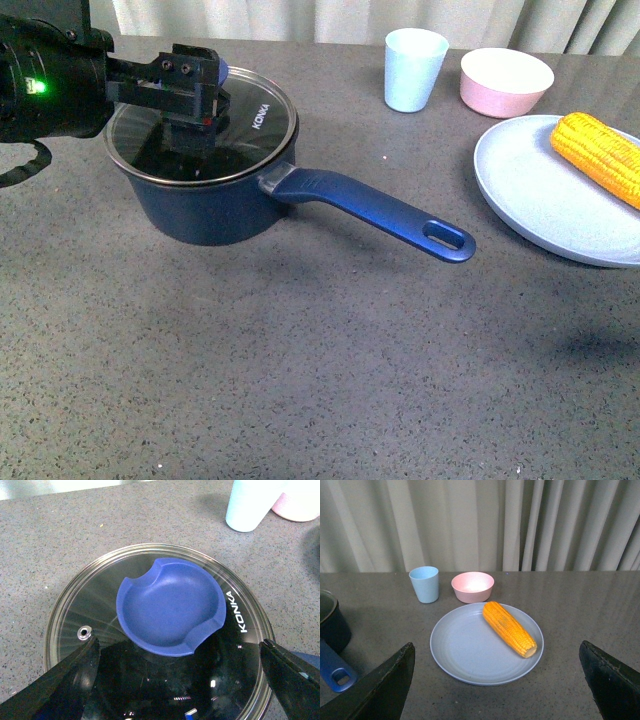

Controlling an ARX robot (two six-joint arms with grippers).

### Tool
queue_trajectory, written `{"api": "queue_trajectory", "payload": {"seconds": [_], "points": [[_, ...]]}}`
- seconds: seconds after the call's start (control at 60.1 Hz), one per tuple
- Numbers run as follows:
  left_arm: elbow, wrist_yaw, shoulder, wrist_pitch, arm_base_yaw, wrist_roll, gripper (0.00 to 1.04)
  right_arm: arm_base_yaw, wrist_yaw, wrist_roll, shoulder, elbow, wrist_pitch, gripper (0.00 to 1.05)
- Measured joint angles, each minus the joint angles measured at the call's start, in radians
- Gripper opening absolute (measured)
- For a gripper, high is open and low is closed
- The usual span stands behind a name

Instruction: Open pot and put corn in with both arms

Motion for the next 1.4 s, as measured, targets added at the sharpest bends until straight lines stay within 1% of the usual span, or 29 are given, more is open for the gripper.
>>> {"api": "queue_trajectory", "payload": {"seconds": [0.516, 1.198, 1.231, 1.281, 1.398], "points": [[0.082, -0.037, 0.07, -0.006, -0.032, -0.011, 0.96, 0.0, 0.0, 0.0, 0.0, 0.0, 0.0, 0.96], [0.182, -0.083, 0.137, -0.055, -0.056, -0.037, 0.96, 0.0, 0.0, 0.0, 0.0, 0.0, 0.0, 0.96], [0.182, -0.09, 0.137, -0.058, -0.057, -0.037, 0.93, 0.0, 0.0, 0.0, 0.0, 0.0, 0.0, 0.96], [0.182, -0.105, 0.137, -0.06, -0.057, -0.039, 0.82, 0.0, 0.0, 0.0, 0.0, 0.0, 0.0, 0.96], [0.183, -0.116, 0.137, -0.064, -0.058, -0.043, 0.64, 0.0, 0.0, 0.0, 0.0, 0.0, 0.0, 0.96]]}}
